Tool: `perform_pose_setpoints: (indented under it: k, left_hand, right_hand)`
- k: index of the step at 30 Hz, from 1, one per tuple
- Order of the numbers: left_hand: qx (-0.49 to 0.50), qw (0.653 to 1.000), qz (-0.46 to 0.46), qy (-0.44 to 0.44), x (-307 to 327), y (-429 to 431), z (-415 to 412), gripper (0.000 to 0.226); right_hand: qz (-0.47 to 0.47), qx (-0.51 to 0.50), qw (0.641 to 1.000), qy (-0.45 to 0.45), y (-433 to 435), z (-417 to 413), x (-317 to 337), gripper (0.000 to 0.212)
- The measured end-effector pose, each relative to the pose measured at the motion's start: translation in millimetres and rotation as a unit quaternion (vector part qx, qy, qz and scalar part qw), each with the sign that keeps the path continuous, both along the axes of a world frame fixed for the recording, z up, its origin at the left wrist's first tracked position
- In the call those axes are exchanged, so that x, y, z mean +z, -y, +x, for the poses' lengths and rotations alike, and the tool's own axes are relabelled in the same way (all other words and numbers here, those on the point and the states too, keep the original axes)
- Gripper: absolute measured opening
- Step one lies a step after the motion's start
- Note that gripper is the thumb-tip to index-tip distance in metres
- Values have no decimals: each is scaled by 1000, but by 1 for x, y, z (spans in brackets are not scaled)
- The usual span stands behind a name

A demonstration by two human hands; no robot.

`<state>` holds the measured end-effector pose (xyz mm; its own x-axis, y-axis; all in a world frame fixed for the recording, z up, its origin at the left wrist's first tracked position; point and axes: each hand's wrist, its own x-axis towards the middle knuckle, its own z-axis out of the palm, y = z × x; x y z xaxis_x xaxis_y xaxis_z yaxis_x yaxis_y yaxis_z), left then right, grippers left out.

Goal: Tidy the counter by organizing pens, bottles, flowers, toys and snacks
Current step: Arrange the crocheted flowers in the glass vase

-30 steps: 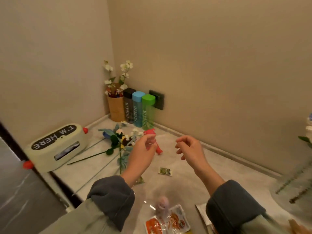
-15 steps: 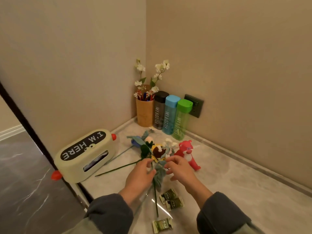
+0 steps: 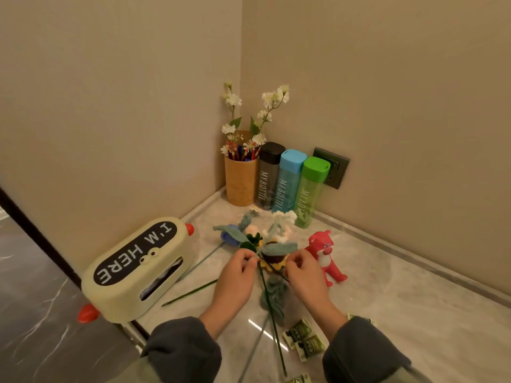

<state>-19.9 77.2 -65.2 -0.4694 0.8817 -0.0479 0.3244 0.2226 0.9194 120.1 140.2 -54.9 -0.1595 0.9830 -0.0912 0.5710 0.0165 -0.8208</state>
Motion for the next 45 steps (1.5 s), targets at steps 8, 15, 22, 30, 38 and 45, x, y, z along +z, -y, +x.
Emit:
perform_pose_setpoints:
  k: [8,15,22,30,38,45]
  left_hand:
    - [31,987,17,158,10,-8,-21,21]
    - [37,983,4,181,19,2,-29,25]
    - [48,980,59,183,35,1,-26,25]
    - [-10,979,116,166,70,-35,22,16]
    - [-154,966,142,152,124,-59,132,26]
    - [-272,927,184,179,147,-45,258,24]
  right_hand:
    - [85,125,967,204,-1,-18,-6,27]
    - [116,160,940,279,-7,-23,-5,16]
    - [71,94,979,167,-6,-19,1,9]
    - [33,-15,982,-184,-5,18,61,17]
    - [42,-74,959,-270,20,108,104,21]
    - [71,-140,961,-229,57,221,128,14]
